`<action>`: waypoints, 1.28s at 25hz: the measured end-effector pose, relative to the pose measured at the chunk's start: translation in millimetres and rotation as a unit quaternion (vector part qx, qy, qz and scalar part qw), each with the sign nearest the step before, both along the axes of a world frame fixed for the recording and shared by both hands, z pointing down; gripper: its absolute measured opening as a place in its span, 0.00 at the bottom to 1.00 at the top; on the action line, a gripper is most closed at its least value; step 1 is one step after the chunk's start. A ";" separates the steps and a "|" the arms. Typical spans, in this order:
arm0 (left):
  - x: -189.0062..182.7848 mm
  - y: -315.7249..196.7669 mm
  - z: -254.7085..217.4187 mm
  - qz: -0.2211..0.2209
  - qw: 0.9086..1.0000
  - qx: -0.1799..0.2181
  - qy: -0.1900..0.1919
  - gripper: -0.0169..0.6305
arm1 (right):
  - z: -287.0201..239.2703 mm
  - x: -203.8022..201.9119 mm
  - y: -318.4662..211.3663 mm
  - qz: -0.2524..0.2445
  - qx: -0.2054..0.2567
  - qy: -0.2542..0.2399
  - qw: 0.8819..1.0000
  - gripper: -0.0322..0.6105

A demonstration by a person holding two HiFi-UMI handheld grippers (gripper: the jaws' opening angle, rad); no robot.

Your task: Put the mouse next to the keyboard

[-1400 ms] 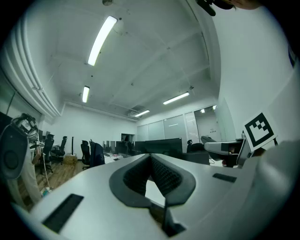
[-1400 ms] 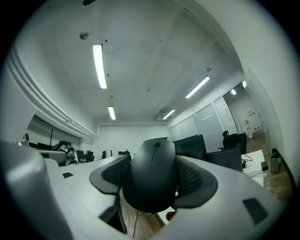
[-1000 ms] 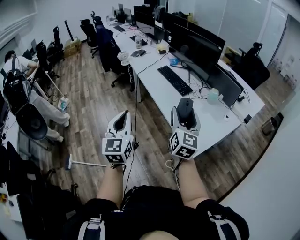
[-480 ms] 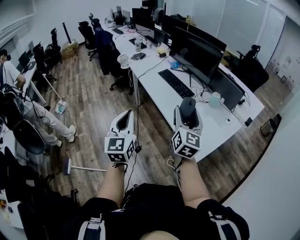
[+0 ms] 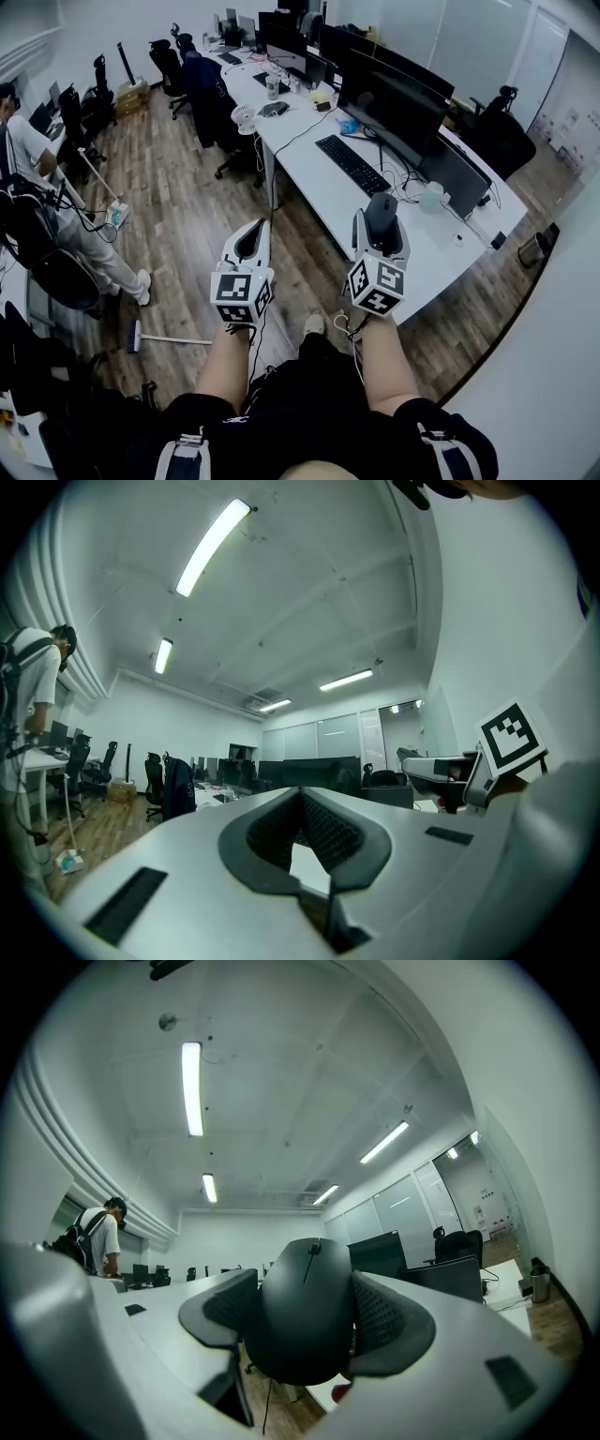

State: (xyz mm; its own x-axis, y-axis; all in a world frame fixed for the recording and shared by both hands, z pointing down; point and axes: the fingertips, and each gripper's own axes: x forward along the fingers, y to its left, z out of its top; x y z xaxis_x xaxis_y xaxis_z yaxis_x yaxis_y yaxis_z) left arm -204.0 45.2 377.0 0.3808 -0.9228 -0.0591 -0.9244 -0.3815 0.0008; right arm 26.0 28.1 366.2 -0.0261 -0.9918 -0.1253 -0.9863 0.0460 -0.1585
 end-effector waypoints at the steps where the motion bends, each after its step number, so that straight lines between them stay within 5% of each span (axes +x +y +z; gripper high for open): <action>1: -0.2 -2.6 1.5 0.001 1.000 0.001 -0.001 0.05 | 0.7 -0.4 -2.8 0.001 0.001 -0.001 1.000 0.56; 16: 3.0 -102.1 15.3 0.023 1.000 -0.004 -0.014 0.05 | 19.4 9.3 -97.7 0.026 -0.006 -0.024 0.999 0.56; 32: 41.1 -332.3 9.8 0.058 0.998 -0.011 -0.031 0.05 | 17.5 43.8 -318.6 0.059 -0.012 -0.034 0.998 0.56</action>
State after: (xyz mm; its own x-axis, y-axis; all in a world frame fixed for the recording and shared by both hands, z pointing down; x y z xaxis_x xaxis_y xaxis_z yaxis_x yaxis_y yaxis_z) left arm -162.9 -287.1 386.7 0.4870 -0.8733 -0.0126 -0.8728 -0.4860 -0.0453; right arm 69.8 -290.4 383.7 0.0993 -0.9900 -0.0999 -0.9713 -0.0746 -0.2257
